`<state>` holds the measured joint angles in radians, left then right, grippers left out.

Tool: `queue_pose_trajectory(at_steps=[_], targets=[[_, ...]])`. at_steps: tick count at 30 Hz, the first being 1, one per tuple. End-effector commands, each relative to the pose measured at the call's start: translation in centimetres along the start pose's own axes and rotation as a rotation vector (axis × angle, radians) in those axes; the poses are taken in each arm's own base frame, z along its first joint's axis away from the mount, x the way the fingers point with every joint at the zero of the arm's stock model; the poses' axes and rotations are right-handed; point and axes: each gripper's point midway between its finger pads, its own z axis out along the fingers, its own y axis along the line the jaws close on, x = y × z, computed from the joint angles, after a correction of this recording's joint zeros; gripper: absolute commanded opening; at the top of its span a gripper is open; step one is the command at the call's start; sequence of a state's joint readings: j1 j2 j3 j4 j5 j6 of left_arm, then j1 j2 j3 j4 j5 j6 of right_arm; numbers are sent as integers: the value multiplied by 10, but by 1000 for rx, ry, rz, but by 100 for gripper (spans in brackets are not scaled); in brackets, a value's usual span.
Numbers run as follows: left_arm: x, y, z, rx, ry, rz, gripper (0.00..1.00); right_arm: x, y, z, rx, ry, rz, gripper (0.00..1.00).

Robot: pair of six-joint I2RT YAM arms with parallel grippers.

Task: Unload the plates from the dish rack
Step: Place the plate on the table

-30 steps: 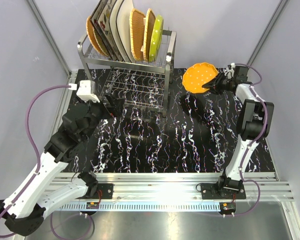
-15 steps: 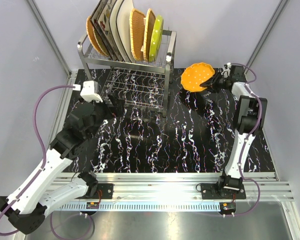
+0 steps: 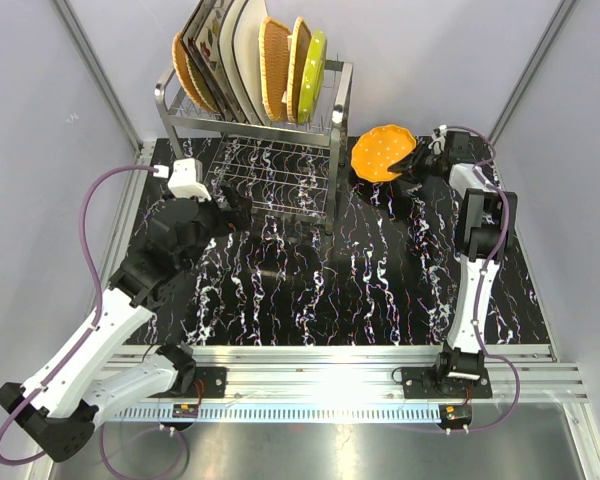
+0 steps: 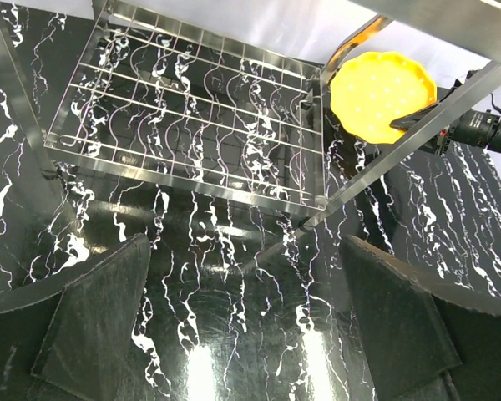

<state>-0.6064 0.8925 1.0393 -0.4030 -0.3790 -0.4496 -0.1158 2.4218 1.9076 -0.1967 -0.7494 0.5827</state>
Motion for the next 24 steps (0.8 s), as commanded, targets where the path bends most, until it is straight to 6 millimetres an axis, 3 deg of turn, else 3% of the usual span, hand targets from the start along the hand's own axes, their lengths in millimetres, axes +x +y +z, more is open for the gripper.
queue_pose_trajectory(at_steps=[1, 11, 15, 18, 19, 22, 24], targets=[[-25, -5, -2, -1, -61, -41, 99, -37, 66, -5, -167, -96, -159, 0], [-26, -2, -7, -9, -72, -84, 99, -30, 48, 10, -134, -84, -113, 0], [-28, -2, -8, -6, -79, -96, 99, -26, 42, 12, -123, -75, -100, 7], [-29, -3, -8, 0, -79, -97, 99, -22, 39, 12, -115, -68, -97, 25], [-30, -4, -9, 5, -83, -100, 99, -21, 38, 12, -111, -64, -95, 38], [-33, -9, -9, 24, -86, -105, 99, -19, 35, 11, -97, -60, -102, 58], [-38, -12, -10, 32, -93, -124, 99, -21, 35, 10, -89, -64, -120, 66]])
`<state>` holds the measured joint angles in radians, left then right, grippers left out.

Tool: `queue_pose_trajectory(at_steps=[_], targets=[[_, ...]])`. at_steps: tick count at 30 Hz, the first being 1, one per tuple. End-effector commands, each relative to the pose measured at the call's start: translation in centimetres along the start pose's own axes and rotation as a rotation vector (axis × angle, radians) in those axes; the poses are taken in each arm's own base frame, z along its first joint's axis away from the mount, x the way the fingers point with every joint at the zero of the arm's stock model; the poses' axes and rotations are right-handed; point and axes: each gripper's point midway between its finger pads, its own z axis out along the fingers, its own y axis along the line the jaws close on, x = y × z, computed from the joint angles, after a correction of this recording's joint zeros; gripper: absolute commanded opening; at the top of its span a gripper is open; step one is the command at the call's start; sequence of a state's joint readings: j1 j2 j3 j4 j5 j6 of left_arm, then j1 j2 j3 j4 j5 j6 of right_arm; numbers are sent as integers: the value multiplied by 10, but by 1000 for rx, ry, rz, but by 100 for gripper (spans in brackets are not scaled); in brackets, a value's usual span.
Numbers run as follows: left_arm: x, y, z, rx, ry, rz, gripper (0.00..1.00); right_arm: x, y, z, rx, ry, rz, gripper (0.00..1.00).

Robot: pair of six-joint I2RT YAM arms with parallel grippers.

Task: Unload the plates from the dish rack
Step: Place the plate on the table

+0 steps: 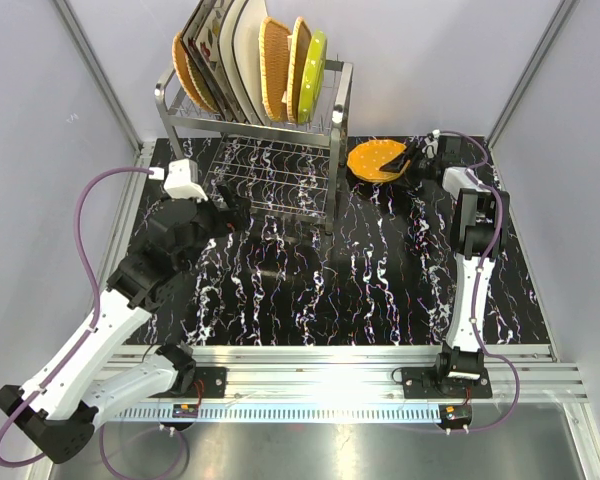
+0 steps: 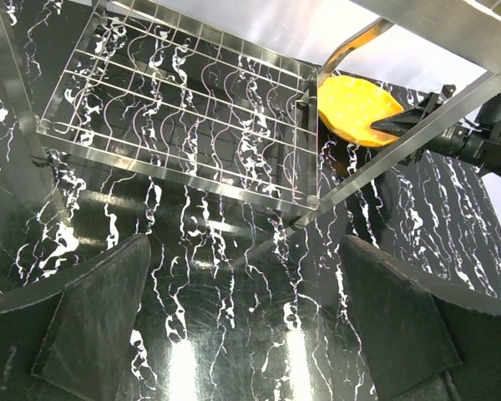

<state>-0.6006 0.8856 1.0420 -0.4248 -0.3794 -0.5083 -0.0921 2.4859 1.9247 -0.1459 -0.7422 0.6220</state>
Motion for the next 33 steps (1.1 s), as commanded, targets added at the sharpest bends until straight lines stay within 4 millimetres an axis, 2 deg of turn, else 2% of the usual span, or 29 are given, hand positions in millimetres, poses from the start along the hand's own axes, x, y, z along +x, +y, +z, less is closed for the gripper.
queue_pose_trajectory(at_steps=[1, 4, 7, 8, 12, 23, 29, 33], targets=[[-39, -17, -8, 51, -98, -72, 99, -29, 45, -14, -75, -77, -146, 70], [-47, -23, -11, 68, -103, -82, 99, -29, 42, -15, -57, -79, -166, 82], [-58, -29, -13, 88, -117, -88, 99, -29, 38, -17, -27, -80, -191, 98], [-61, -31, -14, 93, -122, -89, 99, -30, 37, -19, -17, -81, -214, 100], [-81, -41, -19, 123, -155, -90, 99, -29, 27, -24, 54, -78, -251, 100], [-113, -62, -20, 151, -151, -22, 99, -26, 9, -39, 183, -68, -354, 100], [-118, -73, -20, 186, -133, 0, 99, -12, 0, -51, 235, 3, -428, 100], [-121, -79, -21, 210, -134, 17, 99, -8, 1, -62, 252, 25, -482, 100]])
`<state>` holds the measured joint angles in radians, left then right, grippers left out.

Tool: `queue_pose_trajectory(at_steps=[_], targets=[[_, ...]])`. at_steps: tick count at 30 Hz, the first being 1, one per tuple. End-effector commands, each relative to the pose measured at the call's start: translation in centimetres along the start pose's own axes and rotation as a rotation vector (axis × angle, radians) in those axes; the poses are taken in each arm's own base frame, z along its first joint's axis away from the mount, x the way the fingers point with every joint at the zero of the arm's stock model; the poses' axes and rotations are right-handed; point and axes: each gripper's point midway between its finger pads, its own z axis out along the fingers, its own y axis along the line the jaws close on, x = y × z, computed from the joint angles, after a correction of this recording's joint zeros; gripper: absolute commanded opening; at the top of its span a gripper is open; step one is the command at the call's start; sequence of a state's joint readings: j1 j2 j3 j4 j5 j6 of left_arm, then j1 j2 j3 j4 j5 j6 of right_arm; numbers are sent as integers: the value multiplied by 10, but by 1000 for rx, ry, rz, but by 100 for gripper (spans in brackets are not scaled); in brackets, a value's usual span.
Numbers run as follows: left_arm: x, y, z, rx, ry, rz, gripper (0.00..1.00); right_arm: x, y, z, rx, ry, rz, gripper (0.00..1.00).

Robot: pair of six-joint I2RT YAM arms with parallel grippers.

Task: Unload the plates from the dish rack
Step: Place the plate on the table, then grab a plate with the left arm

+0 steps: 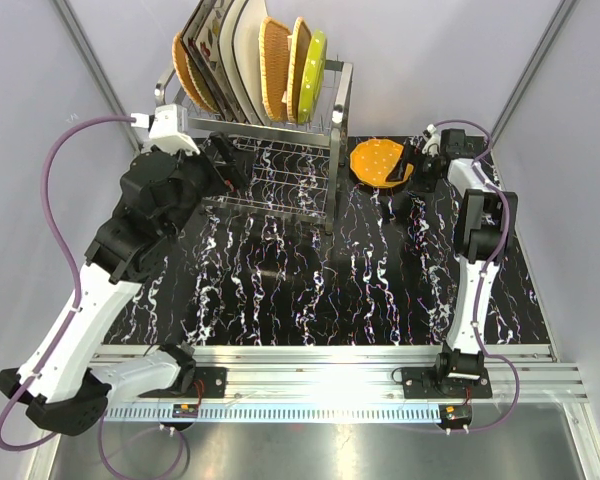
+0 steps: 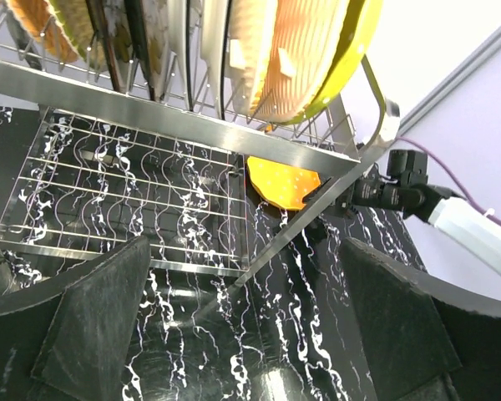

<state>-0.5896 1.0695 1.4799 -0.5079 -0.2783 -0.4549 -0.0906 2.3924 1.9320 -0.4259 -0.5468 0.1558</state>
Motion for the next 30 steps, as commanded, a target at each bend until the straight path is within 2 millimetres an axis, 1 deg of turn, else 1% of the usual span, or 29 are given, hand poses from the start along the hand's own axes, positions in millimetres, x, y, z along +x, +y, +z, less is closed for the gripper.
queue_pose_trajectory(at_steps=[1, 2, 3, 4, 5, 7, 8, 9, 10, 11, 12, 13, 14, 15, 16, 17, 18, 19, 21, 22, 23, 24, 25, 26, 27, 28, 29, 30], targets=[[-21, -15, -6, 65, -34, 27, 99, -20, 18, -39, 26, -37, -140, 100], [-24, -18, -5, 72, -38, 34, 99, -16, 17, -41, 29, -21, -161, 100], [-26, -18, -5, 73, -38, 42, 99, -15, 18, -45, 32, -17, -157, 100], [-28, -21, -4, 80, -38, 48, 99, -15, 17, -49, 34, -14, -191, 100], [-33, -24, -2, 88, -40, 58, 99, -14, 17, -56, 34, -12, -206, 99], [-34, -28, 1, 97, -33, 70, 99, -15, 18, -66, 34, -22, -224, 100], [-41, -33, 0, 112, -43, 74, 99, -14, 21, -75, 37, -27, -247, 100], [-39, -34, 5, 114, -33, 81, 99, -16, 22, -81, 37, -45, -268, 100], [-39, -36, 8, 118, -30, 86, 99, -14, 27, -89, 35, -51, -284, 100], [-46, -41, 7, 135, -41, 92, 99, -15, 28, -94, 36, -63, -314, 100], [-44, -43, 13, 138, -32, 97, 99, -13, 29, -98, 38, -64, -326, 100], [-50, -47, 14, 148, -45, 105, 99, -11, 34, -106, 35, -69, -349, 100], [-50, -50, 17, 159, -41, 110, 99, -9, 36, -109, 36, -67, -356, 100], [-48, -52, 25, 158, -30, 115, 99, -7, 36, -112, 38, -68, -361, 100], [-48, -55, 29, 164, -26, 125, 99, -5, 39, -119, 37, -72, -373, 100], [-58, -61, 28, 180, -44, 124, 99, -1, 43, -122, 30, -68, -378, 100], [-54, -63, 38, 178, -27, 129, 99, 0, 45, -125, 21, -69, -383, 100], [-65, -68, 38, 189, -49, 129, 99, 3, 50, -132, 11, -75, -402, 100], [-69, -74, 46, 198, -49, 129, 99, 8, 64, -140, -42, -82, -425, 100], [-75, -79, 53, 203, -58, 124, 99, 12, 72, -148, -65, -86, -443, 100], [-74, -81, 58, 203, -49, 123, 98, 15, 81, -152, -107, -94, -453, 100], [-76, -83, 62, 207, -51, 118, 97, 20, 89, -160, -131, -101, -462, 100], [-89, -89, 60, 223, -76, 106, 96, 22, 95, -164, -154, -107, -469, 100], [-79, -90, 76, 217, -49, 104, 95, 26, 105, -168, -203, -111, -478, 100], [-82, -91, 79, 221, -53, 96, 94, 29, 113, -175, -223, -120, -488, 100], [-89, -98, 79, 246, -65, 77, 92, 32, 119, -179, -254, -119, -481, 99], [-84, -100, 91, 250, -53, 71, 90, 34, 122, -181, -267, -116, -478, 100], [-85, -101, 95, 256, -55, 62, 89, 33, 127, -186, -275, -123, -482, 100]])
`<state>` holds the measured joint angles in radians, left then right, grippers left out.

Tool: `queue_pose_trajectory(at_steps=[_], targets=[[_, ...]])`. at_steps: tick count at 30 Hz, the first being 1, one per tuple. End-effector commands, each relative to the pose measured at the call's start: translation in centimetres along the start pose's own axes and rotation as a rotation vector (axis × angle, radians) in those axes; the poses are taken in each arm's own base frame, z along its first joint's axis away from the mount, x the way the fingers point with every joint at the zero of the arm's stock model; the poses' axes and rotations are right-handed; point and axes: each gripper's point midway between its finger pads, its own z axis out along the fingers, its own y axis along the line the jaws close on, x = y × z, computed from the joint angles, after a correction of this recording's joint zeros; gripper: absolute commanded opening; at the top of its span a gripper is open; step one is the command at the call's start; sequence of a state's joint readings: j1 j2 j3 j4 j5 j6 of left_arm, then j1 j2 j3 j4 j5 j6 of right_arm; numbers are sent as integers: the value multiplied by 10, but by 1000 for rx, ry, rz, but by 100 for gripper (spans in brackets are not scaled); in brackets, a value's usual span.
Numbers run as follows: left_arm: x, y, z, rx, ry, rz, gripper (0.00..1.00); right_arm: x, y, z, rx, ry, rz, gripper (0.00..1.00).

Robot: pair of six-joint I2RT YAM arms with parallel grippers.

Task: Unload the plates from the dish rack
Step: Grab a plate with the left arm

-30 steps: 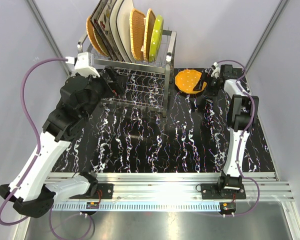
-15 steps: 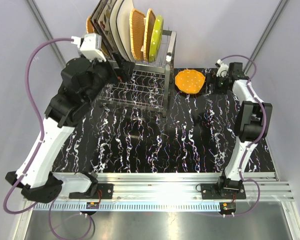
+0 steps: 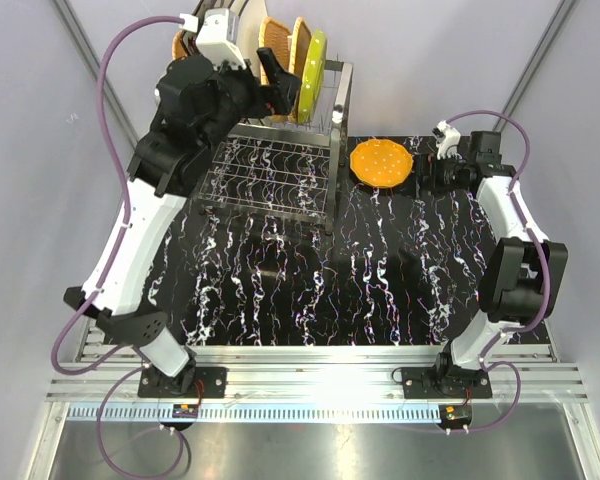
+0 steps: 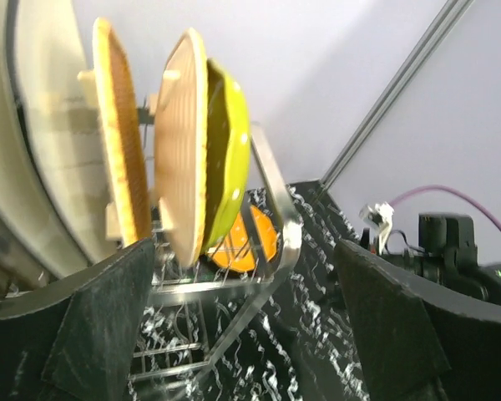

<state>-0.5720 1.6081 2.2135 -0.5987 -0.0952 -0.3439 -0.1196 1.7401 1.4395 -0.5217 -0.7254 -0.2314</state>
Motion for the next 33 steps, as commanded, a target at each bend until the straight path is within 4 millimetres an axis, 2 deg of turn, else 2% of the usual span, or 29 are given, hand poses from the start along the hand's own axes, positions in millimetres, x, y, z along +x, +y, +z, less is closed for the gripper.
queue_pose_trajectory(at_steps=[1, 2, 4, 7, 16, 26, 31, 33], targets=[[-19, -18, 8, 89, -39, -44, 88, -21, 36, -20, -111, -73, -70, 100], [-15, -19, 17, 94, -37, -55, 85, -22, 39, -21, -118, -75, -72, 100], [-16, -28, 22, 146, -33, -85, 82, -27, 43, -26, -121, -86, -81, 100], [-13, -30, 35, 182, -32, -135, 77, -33, 50, -31, -138, -99, -82, 100], [-3, -15, 60, 192, -7, -220, 70, -36, 58, -36, -153, -115, -68, 100], [-2, -23, 59, 241, 6, -250, 59, -30, 56, -35, -147, -106, -64, 100], [-9, -22, 53, 237, -30, -233, 59, -31, 56, -35, -147, -107, -63, 100], [-4, -21, 59, 237, -15, -235, 59, -32, 56, -35, -147, -108, -58, 100]])
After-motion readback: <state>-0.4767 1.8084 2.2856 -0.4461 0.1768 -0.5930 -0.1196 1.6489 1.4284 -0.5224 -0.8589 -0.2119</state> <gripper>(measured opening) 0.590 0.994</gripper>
